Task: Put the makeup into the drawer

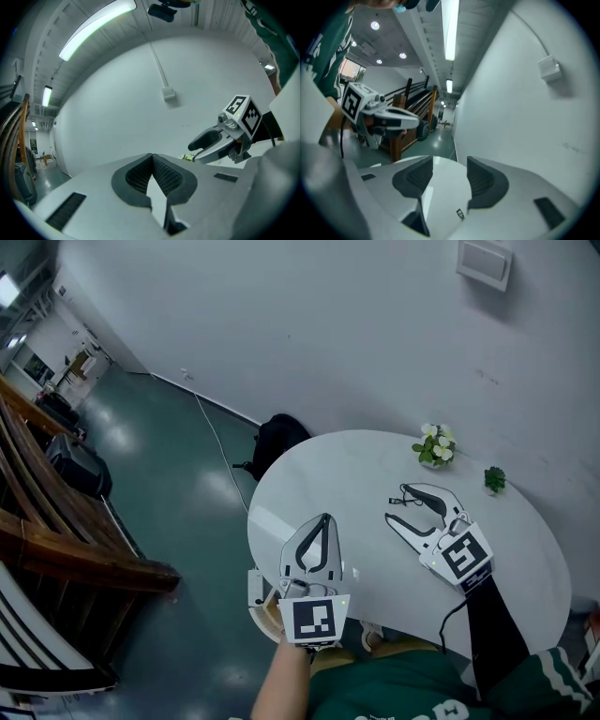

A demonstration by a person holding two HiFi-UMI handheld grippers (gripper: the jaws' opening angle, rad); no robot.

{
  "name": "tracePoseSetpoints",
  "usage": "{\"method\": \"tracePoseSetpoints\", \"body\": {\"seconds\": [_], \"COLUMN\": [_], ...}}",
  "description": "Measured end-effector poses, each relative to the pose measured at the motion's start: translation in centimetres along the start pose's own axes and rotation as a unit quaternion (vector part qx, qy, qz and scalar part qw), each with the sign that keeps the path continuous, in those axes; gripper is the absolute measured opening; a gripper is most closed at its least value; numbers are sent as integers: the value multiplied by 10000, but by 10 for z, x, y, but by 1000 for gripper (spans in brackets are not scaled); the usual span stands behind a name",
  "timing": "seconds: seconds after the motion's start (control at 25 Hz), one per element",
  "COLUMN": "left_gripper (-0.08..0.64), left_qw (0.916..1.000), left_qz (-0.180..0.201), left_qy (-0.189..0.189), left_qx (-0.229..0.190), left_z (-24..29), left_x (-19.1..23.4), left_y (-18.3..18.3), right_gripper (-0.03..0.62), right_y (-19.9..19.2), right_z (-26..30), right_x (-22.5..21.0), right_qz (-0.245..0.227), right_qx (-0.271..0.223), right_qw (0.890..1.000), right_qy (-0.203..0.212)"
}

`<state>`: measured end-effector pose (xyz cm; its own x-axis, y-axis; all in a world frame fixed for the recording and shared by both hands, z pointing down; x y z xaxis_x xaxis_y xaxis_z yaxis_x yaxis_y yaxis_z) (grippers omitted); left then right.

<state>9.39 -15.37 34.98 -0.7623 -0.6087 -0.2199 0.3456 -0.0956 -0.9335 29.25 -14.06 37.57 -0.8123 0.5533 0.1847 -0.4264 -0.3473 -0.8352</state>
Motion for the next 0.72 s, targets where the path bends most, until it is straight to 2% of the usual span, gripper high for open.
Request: {"method": "tracePoseSetpoints", "body": {"seconds": [0.12,0.32,0.44,0.6,0.72], "left_gripper": [0,0,0,0,0], "left_qw": [9999,9997,9993,9988,9984], "left_qz": [-21,-30,-33,-29,-22], "left_qy": [-55,-118,-128,-78,-25], "left_qx": [86,234,356,473,556], "left_z": [8,15,19,21,21], "left_x": [-4,-7,-7,-3,0], "left_y": [-5,-14,-20,-27,-32], "right_gripper": [209,209,206,204,194], "right_y": [-30,-74,-97,-123,-137], "right_z": [32,85,112,141,156], "right_x": [-12,-25,-34,-43,-48], "right_qz": [-558,-1228,-1478,-1561,-1532], "right_qx": [969,2145,2586,3055,3297], "right_qw": [9927,9635,9470,9273,9175], "right_qy": [454,1025,1206,1495,1611]}}
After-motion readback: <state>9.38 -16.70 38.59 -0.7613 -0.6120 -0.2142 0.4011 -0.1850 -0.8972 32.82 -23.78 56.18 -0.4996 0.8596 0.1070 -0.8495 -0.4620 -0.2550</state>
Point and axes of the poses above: the fingertips, and each gripper's own axes: z forward along the fingers, x to its left, y out of its top, the point moved 8 cm from there along -z, backward along the fingers, and after that the axes turned 12 degrees about x, right-handed, at the moved point
